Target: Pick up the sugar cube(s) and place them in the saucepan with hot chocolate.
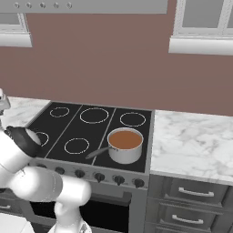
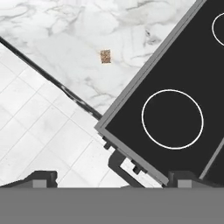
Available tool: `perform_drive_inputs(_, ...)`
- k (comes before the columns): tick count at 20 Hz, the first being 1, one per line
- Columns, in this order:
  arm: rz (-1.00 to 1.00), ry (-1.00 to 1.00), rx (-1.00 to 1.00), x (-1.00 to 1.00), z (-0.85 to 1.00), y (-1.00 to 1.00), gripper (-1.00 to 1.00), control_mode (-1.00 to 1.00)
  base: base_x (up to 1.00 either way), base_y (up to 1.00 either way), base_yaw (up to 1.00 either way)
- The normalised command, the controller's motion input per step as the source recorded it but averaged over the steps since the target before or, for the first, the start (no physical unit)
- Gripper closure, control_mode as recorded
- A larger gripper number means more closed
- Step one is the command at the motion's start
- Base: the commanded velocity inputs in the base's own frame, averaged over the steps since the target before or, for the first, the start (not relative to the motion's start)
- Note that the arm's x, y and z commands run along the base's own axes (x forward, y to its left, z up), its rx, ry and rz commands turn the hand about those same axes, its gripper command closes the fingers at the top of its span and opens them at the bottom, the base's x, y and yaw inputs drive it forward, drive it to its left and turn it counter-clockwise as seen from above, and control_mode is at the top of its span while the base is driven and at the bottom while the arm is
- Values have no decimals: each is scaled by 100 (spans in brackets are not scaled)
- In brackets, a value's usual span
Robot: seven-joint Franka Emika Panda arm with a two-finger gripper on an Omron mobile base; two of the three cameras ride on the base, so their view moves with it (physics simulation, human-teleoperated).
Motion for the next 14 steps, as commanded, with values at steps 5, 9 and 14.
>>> perform_drive_inputs(5, 4, 0, -3, 0, -21, 72, -100, -100, 0, 0, 0)
perform_drive_inputs(9, 4, 0, -4, 0, -32, 56, -100, -100, 0, 0, 0)
perform_drive_inputs(14, 0, 0, -4, 0, -40, 36, -100, -100, 0, 0, 0)
